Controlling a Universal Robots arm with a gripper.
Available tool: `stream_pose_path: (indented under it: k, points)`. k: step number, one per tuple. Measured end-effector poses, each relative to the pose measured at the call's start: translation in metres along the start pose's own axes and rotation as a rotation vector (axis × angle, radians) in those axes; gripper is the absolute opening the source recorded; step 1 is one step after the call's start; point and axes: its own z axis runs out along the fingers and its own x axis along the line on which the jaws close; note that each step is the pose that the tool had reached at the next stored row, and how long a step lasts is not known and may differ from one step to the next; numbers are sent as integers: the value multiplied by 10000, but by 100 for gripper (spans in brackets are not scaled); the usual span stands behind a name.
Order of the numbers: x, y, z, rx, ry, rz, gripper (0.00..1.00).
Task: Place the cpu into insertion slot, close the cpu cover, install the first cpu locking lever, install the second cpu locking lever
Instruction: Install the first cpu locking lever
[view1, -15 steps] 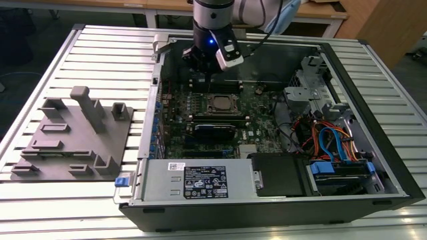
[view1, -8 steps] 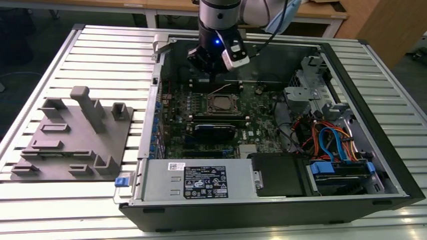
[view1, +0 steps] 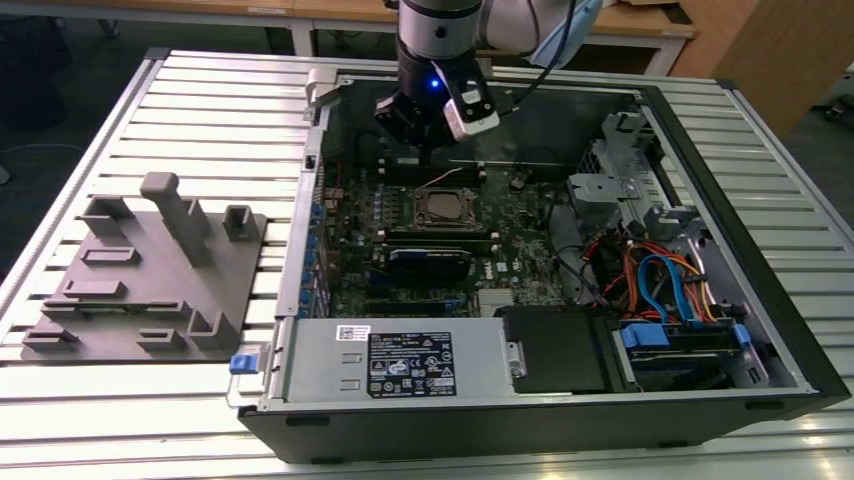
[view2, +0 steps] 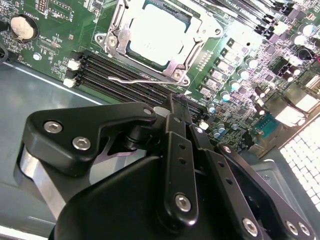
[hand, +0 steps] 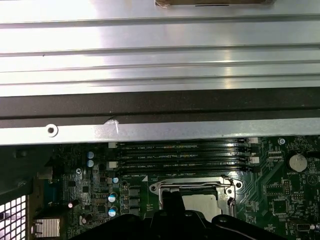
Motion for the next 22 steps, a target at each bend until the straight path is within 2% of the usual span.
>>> stream_pose_path:
  k: [5,7,9,10,11,12,14,15,16,18,19,22]
  points:
    - [0,0,0,1,0,-1,11]
    - [-1,0,0,-37,0,-4,11]
    - [-6,-4,1,-145,8,0,11]
    - [-10,-6,3,-248,13,4,11]
    - [-13,-7,5,-430,22,7,11]
    - [-18,-7,9,-485,24,8,11]
    - [-26,-7,12,-479,24,9,11]
    - [-31,-7,15,-434,22,16,11]
    - [-37,-7,20,-364,16,29,11]
    - [-50,-7,26,-174,1,67,11]
    - [-56,-6,32,-137,-4,98,11]
    - [-66,-7,54,-139,-15,206,11]
